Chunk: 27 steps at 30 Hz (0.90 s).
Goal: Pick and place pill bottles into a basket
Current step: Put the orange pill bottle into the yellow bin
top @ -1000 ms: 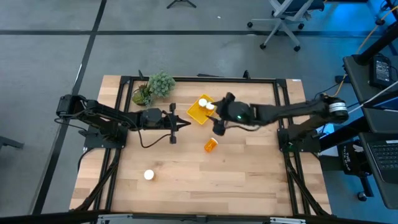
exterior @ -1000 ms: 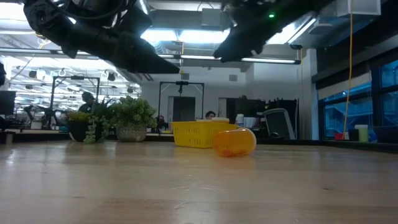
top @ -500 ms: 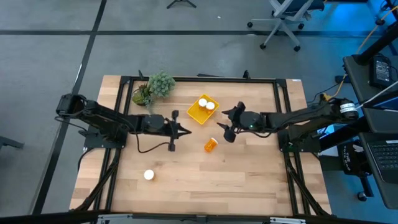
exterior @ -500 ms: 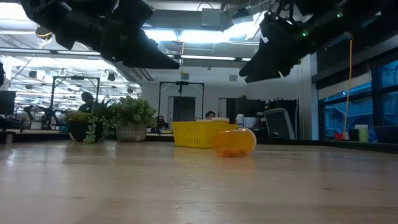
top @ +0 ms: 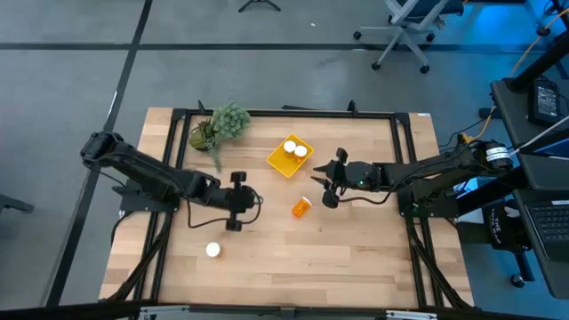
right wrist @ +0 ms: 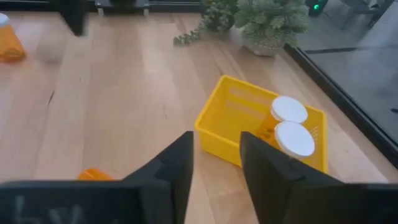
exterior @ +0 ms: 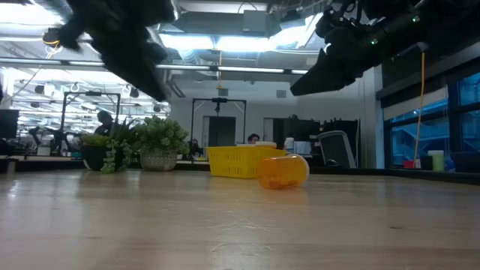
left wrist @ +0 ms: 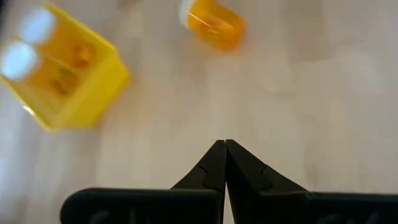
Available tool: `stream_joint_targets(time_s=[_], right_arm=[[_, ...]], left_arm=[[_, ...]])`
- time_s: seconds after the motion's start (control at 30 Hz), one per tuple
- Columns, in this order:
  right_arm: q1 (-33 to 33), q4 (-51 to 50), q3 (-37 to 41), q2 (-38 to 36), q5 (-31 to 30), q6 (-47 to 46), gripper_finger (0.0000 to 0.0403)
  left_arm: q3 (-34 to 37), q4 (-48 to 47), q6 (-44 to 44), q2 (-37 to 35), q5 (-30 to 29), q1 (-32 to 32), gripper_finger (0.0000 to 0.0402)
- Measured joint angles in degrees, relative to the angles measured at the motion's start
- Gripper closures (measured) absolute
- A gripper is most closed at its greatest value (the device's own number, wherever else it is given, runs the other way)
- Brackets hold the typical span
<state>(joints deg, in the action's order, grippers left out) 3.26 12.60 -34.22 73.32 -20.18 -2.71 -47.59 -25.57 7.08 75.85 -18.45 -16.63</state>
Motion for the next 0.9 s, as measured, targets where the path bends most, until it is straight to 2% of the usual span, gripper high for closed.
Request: stream_joint_targets(time_s=[0.13, 0.2, 0.27, 0.43, 0.57, 0.73, 0.9], right_arm=[[0.1, 0.7, 0.0, 0.0, 0.0, 2.1, 0.0305], [0.6, 1.8, 0.0, 0.0, -0.1, 4.2, 0.032], [1.3, 2.5, 0.0, 0.0, 0.0, 4.8, 0.0333], [2.6, 3.4, 0.0, 0.0, 0.0, 6.0, 0.0358], [3.6, 3.6, 0.0, 0.0, 0.0, 5.8, 0.0371], [5.0, 4.1, 0.0, 0.0, 0.4, 5.8, 0.0381], [6.5, 4.9, 0.0, 0.1, 0.4, 4.2, 0.0388]], left_arm=[[-1.7, -4.8, 4.3, 0.0, 4.2, -6.1, 0.04], [-0.8, -5.0, 5.9, -0.3, 3.8, -10.4, 0.04], [-0.6, -6.3, 10.9, -0.8, -0.4, -14.6, 0.04], [-0.6, -13.7, 24.1, -5.2, -16.6, -27.3, 0.04], [-0.6, -14.9, 29.4, -9.3, -25.1, -36.8, 0.0399], [-0.6, -15.7, 33.4, -11.9, -25.0, -44.0, 0.0399], [-0.6, -15.6, 37.6, -11.9, -24.9, -46.7, 0.0399]])
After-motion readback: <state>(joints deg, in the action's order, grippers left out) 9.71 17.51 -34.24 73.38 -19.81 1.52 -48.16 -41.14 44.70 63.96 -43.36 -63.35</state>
